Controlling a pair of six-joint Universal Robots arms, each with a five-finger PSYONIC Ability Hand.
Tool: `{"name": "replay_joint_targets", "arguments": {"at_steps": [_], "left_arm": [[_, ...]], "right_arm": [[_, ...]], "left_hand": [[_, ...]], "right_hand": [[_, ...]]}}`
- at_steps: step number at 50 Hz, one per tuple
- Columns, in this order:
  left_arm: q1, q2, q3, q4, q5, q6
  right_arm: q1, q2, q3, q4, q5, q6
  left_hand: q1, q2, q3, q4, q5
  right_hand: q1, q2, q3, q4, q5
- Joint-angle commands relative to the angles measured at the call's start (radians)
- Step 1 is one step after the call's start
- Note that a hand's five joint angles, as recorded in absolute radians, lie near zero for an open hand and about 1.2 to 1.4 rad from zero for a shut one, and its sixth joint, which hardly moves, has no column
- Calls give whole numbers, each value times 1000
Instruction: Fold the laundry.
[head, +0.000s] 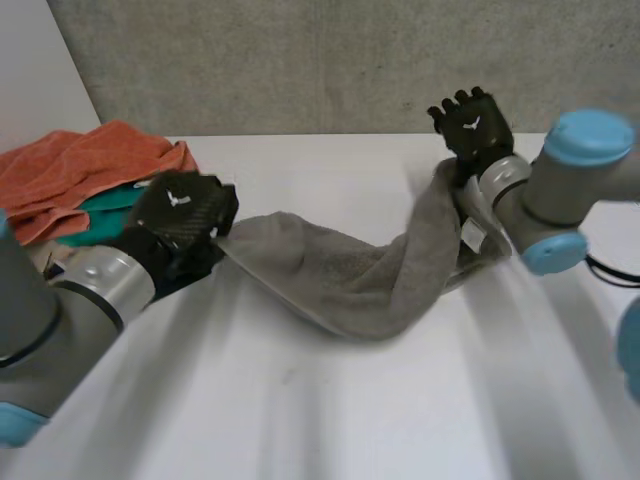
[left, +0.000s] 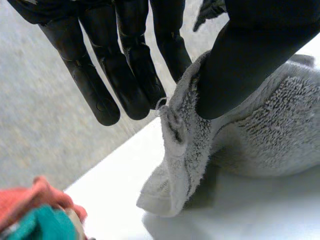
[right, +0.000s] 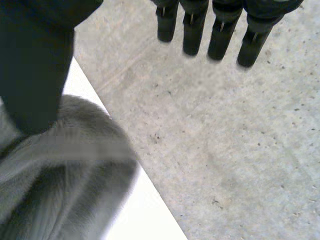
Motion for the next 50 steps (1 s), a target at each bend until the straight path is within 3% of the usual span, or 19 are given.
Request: {"name": "replay_joint_targets", "arguments": {"at_steps": [1,5,10,14,18,24,27,35,43,50], "left_arm": [[-38,-54,42,-60,-83,-20],[-46,-17,70,-108,-77,-42],[-73,53,133,-172,-77,-77],[-100,93,188,-216,-90,-94],[-133,115,246,-273,-116,-109],[-182,141,320,-332,-172,-131],[-204,159,349,-350,-186,-134],[-248,211,407,-385,-208,-134],[-282,250,444,-398,-232,-134],[-291,260,476,-410,-238,-135]], "right_arm": [[2,-59,63,11,141,-28],[-12,-272,230,129,153,58],[-26,-545,481,327,64,141],[-36,-671,630,475,-2,187],[-53,-723,776,515,-58,265],[-88,-708,931,329,-92,369],[-87,-658,962,219,-88,415],[-59,-493,904,44,-37,553],[-16,-337,743,56,78,603],[28,-254,638,128,72,641]], "left_hand": [[224,201,208,197,257],[224,201,208,197,257],[224,201,208,197,257],[224,201,208,197,257],[224,201,208,197,257],[224,201,208,197,257],[224,201,208,197,257],[224,201,208,197,257],[224,201,208,197,257],[224,201,208,197,257]], "right_hand": [[-51,-58,-72,-81,-73],[-51,-58,-72,-81,-73],[-51,-58,-72,-81,-73],[-51,-58,-72,-81,-73],[13,7,-7,-17,-9],[163,156,142,133,141],[131,124,110,101,109],[113,106,93,83,91],[113,106,93,83,91],[163,156,142,133,141]]}}
